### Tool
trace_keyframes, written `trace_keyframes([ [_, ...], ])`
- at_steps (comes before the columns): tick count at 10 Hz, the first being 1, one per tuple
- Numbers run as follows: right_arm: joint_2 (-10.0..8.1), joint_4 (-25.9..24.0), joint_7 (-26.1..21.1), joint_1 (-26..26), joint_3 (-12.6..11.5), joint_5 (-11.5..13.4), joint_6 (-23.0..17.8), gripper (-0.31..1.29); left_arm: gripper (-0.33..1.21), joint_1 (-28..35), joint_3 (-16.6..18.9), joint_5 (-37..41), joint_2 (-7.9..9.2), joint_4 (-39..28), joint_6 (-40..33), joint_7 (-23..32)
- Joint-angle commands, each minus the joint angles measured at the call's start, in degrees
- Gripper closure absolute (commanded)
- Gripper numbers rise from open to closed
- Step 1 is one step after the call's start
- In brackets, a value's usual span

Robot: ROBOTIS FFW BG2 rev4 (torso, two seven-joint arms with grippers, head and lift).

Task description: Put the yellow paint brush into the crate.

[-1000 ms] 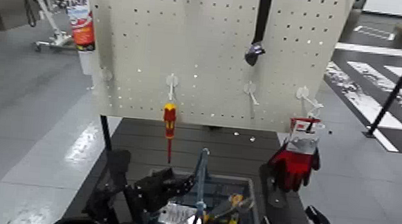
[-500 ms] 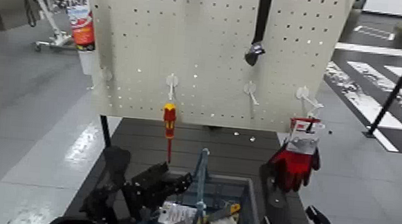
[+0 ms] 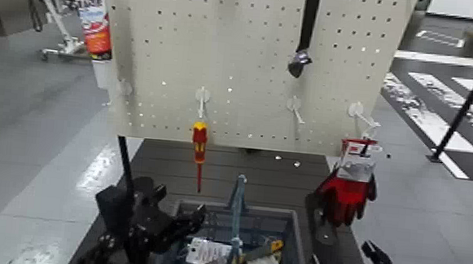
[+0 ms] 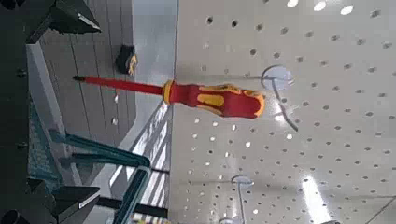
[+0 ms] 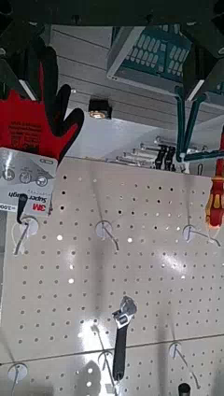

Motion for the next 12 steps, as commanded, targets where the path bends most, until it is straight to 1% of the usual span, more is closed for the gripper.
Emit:
trace_keyframes([
  [1,-0.33,-1.37,0.04,1.05,-0.69,0.1,0.5,0.15,-0.18,8.09,0.97,-3.85,-3.1,-3.91,-7.35,4.82],
  [2,-0.41,-2.07,-0.05,1.58,-1.04,0.36,0.59,0.14,-0.18,10.38,0.79,-4.64,-4.42,-4.18,-11.3,6.84],
  [3,-0.41,-2.77,-0.14,2.11,-1.48,0.71,0.76,0.14,-0.18,12.05,1.05,-6.31,-5.12,-5.14,-12.27,7.19],
  [4,-0.41,-3.39,-0.14,2.63,-1.83,0.98,0.85,0.14,-0.17,13.01,1.41,-7.01,-5.3,-5.58,-13.24,7.19],
  [5,-0.41,-4.01,-0.58,3.34,-2.18,1.07,1.03,0.14,-0.15,13.63,0.79,-7.1,-5.21,-5.58,-15.26,8.42],
  [6,-0.33,-4.62,-1.19,3.78,-2.1,1.07,1.38,0.14,-0.14,14.07,0.44,-6.84,-5.65,-5.23,-15.79,8.69],
  [8,-0.41,-5.85,-1.37,4.48,-2.18,1.15,3.23,0.14,-0.14,14.68,0.97,-7.01,-6.7,-5.23,-15.87,8.95],
  [10,-0.41,-6.99,-1.46,4.65,-2.1,1.86,5.86,0.14,-0.14,14.68,0.97,-6.92,-6.62,-5.32,-15.35,8.86],
  [12,-0.59,-7.08,-1.63,4.65,-2.18,2.38,5.86,0.15,-0.13,14.68,0.79,-7.01,-6.53,-5.32,-15.35,8.86],
])
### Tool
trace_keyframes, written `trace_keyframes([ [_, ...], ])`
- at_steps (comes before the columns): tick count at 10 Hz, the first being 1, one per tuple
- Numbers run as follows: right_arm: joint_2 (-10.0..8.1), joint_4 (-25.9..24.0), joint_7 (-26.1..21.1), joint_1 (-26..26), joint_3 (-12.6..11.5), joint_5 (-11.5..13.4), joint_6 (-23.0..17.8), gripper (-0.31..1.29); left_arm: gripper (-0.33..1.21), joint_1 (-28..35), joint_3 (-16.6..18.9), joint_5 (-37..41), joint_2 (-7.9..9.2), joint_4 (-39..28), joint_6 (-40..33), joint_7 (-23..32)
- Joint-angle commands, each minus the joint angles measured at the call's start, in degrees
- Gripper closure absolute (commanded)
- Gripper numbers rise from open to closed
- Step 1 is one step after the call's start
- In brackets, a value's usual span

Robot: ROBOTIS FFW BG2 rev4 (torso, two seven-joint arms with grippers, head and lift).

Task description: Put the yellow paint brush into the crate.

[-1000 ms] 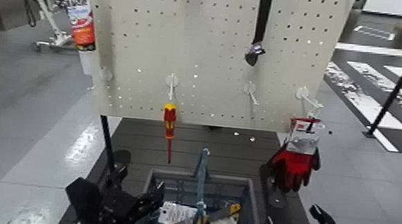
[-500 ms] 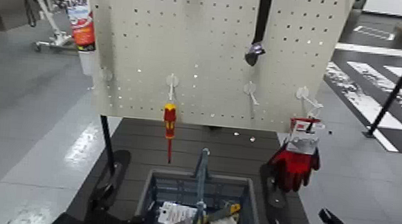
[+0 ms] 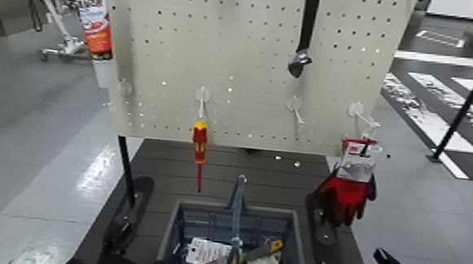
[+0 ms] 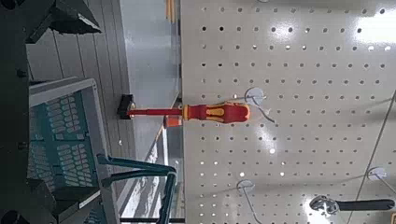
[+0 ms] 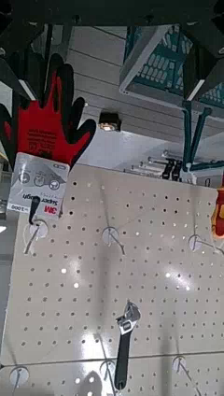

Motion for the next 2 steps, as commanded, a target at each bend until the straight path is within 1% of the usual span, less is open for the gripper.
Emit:
trace_keyframes([
  [1,-0.05,-0.64,-0.79,0.1,0.05,0.94,1.13,0.15,-0.13,0.0,-0.2,-0.06,-6.33,-0.01,0.02,-0.01],
  [2,-0.05,-1.26,-0.96,0.27,0.05,1.12,2.54,0.14,-0.13,0.0,-0.11,-0.06,-6.33,-0.01,0.02,-0.01],
])
